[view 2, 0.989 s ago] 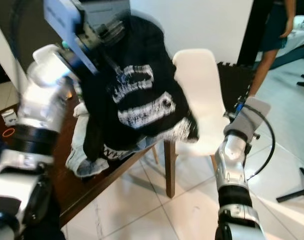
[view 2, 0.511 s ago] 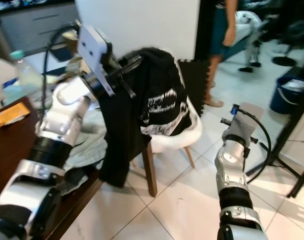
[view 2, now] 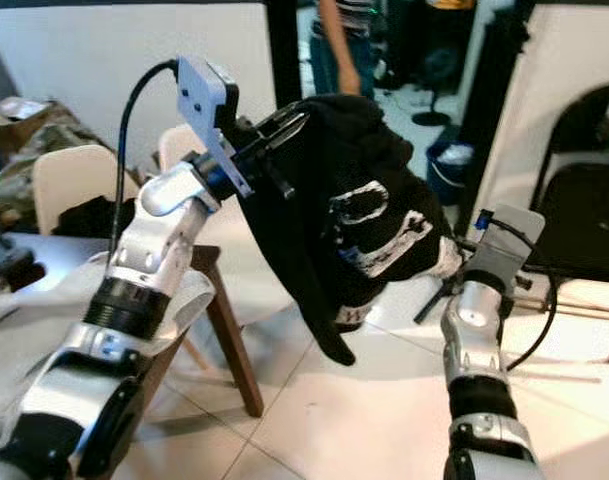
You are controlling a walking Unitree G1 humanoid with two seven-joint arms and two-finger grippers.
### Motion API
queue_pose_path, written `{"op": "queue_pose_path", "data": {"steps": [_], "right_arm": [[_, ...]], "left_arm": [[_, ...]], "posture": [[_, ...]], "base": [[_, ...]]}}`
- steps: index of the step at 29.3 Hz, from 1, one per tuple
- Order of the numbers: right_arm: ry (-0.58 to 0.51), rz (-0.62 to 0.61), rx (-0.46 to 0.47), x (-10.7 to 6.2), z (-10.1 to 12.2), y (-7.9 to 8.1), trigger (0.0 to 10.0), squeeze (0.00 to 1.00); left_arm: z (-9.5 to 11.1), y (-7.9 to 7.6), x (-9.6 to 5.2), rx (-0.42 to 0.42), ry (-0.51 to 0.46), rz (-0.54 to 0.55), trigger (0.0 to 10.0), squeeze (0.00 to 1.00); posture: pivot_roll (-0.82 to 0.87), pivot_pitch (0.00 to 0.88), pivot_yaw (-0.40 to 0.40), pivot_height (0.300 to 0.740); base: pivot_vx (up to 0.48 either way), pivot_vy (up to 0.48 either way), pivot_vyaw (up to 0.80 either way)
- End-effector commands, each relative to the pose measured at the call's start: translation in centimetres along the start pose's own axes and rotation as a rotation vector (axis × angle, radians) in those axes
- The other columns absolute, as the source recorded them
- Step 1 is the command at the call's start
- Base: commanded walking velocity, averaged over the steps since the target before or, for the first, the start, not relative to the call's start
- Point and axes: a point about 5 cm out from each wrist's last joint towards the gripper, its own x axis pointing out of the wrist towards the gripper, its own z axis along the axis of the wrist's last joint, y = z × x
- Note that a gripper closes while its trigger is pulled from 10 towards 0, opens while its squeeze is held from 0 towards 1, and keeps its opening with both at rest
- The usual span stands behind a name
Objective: Hang hanger
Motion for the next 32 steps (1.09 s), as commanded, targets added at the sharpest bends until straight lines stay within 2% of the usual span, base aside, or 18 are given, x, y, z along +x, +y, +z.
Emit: {"op": "queue_pose_path", "data": {"steps": [1,2,5,10,11,12,14,15,17,20,21,22,23,25,26,27,29,32], "right_arm": [[0.025,0.018,-0.017,-0.2,-0.4,0.3,10.0,0.00],[0.025,0.018,-0.017,-0.2,-0.4,0.3,10.0,0.00],[0.149,0.090,-0.078,-0.8,-2.8,0.3,10.0,0.00],[0.166,0.097,-0.095,-1.1,-3.3,0.2,10.0,0.00],[0.197,0.114,-0.113,-1.5,-4.1,0.2,10.0,0.00],[0.197,0.114,-0.113,-1.5,-4.1,0.2,10.0,0.00],[0.294,0.184,-0.147,-2.8,-6.2,0.6,10.0,0.00],[0.294,0.184,-0.147,-2.8,-6.2,0.6,10.0,0.00],[0.405,0.301,-0.172,-4.9,-8.7,1.6,10.0,0.00],[0.405,0.301,-0.172,-4.9,-8.7,1.6,10.0,0.00],[0.474,0.371,-0.172,-6.1,-9.9,2.3,10.0,0.00],[0.474,0.371,-0.172,-6.1,-9.9,2.3,10.0,0.00],[0.565,0.473,-0.177,-7.9,-11.3,3.3,10.0,0.00],[0.565,0.473,-0.177,-7.9,-11.3,3.3,10.0,0.00],[0.642,0.568,-0.190,-9.6,-12.4,4.2,10.0,0.00],[0.642,0.568,-0.190,-9.6,-12.4,4.2,10.0,0.00],[0.711,0.664,-0.202,-11.5,-13.3,5.1,10.0,0.00],[0.721,0.678,-0.200,-11.9,-13.5,5.3,10.0,0.00]], "left_arm": [[-2.3,0.9,-1.3,0.013,0.110,0.103,0.0,0.00],[-2.3,0.9,-1.3,0.013,0.110,0.103,0.0,0.00],[-8.6,0.1,-5.9,-0.081,0.356,0.219,0.0,0.00],[-9.7,-0.5,-6.9,-0.088,0.398,0.215,0.0,0.00],[-10.8,-1.6,-7.7,-0.116,0.429,0.192,0.0,0.00],[-10.8,-1.6,-7.7,-0.116,0.429,0.192,0.0,0.00],[-12.6,-3.4,-9.3,-0.176,0.476,0.170,0.0,0.00],[-12.6,-3.4,-9.3,-0.176,0.476,0.170,0.0,0.00],[-14.1,-4.2,-11.1,-0.200,0.551,0.208,0.0,0.00],[-14.1,-4.2,-11.1,-0.200,0.551,0.208,0.0,0.00],[-14.7,-4.3,-12.0,-0.204,0.589,0.251,0.0,0.00],[-14.7,-4.3,-12.0,-0.204,0.589,0.251,0.0,0.00],[-15.3,-4.4,-13.0,-0.218,0.621,0.300,0.0,0.00],[-15.3,-4.4,-13.0,-0.218,0.621,0.300,0.0,0.00],[-15.8,-4.5,-13.9,-0.224,0.651,0.347,0.0,0.00],[-15.8,-4.5,-13.9,-0.224,0.651,0.347,0.0,0.00],[-16.5,-4.5,-15.4,-0.221,0.700,0.414,0.0,0.00],[-16.8,-4.3,-16.4,-0.217,0.735,0.454,0.0,0.00]], "posture": [[0.02,0.000,0.080,0.740],[0.02,0.000,0.080,0.740],[0.00,0.000,0.085,0.740],[0.00,0.000,0.079,0.740],[0.01,0.000,0.071,0.740],[0.01,0.000,0.071,0.740],[0.01,0.000,0.062,0.740],[0.01,0.000,0.062,0.740],[0.02,0.000,0.065,0.740],[0.02,0.000,0.065,0.740],[0.02,0.000,0.066,0.740],[0.02,0.000,0.066,0.740],[0.02,0.000,0.066,0.740],[0.02,0.000,0.066,0.740],[0.03,0.000,0.055,0.740],[0.03,0.000,0.055,0.740],[0.04,0.000,0.031,0.740],[0.05,0.000,0.021,0.740]], "base": [[0.000,0.000,-0.80],[0.000,0.000,-0.80],[0.000,0.000,-0.80],[0.000,0.000,-0.80],[0.000,0.000,-0.80],[0.000,0.000,-0.80],[0.000,0.000,-0.80],[0.000,0.000,-0.80],[0.000,0.000,-0.80],[0.000,0.000,-0.80],[0.000,0.000,-0.80],[0.000,0.000,-0.80],[0.000,0.000,-0.80],[0.000,0.000,-0.80],[0.000,0.000,-0.80],[0.000,0.000,-0.80],[0.000,0.000,-0.80],[0.000,0.000,-0.80]]}}
